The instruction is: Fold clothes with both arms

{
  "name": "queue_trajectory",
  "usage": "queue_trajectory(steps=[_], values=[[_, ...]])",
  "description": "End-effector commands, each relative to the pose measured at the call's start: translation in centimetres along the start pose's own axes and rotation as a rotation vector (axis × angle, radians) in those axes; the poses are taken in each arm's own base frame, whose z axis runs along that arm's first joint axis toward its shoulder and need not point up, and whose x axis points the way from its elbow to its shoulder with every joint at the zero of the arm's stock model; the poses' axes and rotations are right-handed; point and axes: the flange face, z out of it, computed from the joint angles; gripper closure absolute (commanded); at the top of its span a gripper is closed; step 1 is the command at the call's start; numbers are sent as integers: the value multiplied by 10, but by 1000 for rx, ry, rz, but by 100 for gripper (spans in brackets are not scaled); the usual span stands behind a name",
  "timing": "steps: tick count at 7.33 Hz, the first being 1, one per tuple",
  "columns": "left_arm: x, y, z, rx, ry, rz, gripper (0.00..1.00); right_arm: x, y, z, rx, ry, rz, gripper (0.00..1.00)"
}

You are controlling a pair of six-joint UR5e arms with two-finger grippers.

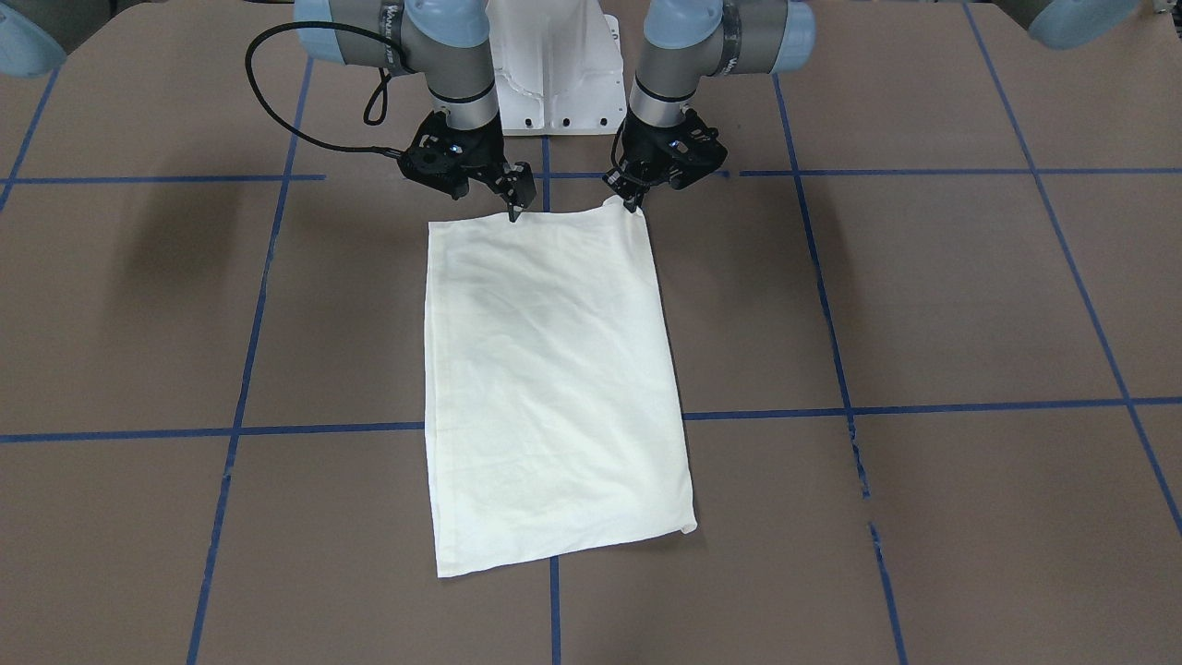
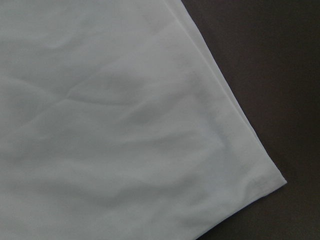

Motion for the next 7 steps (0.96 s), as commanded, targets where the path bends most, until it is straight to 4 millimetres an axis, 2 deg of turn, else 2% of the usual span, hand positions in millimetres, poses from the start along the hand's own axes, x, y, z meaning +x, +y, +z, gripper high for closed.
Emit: queue_trajectory(steps=[1, 3, 5, 7], values=[[1, 1, -1, -2, 2, 2, 100, 4, 6, 16, 12, 28, -3, 0], [1, 0, -1, 1, 4, 1, 100, 2, 2, 19, 26, 28, -1, 0], [1, -1, 0, 1, 2, 1, 100, -4, -2, 43, 20, -17, 6, 0], [0, -1, -1, 1, 2, 1, 100, 0, -5, 45, 21, -5, 9, 0]])
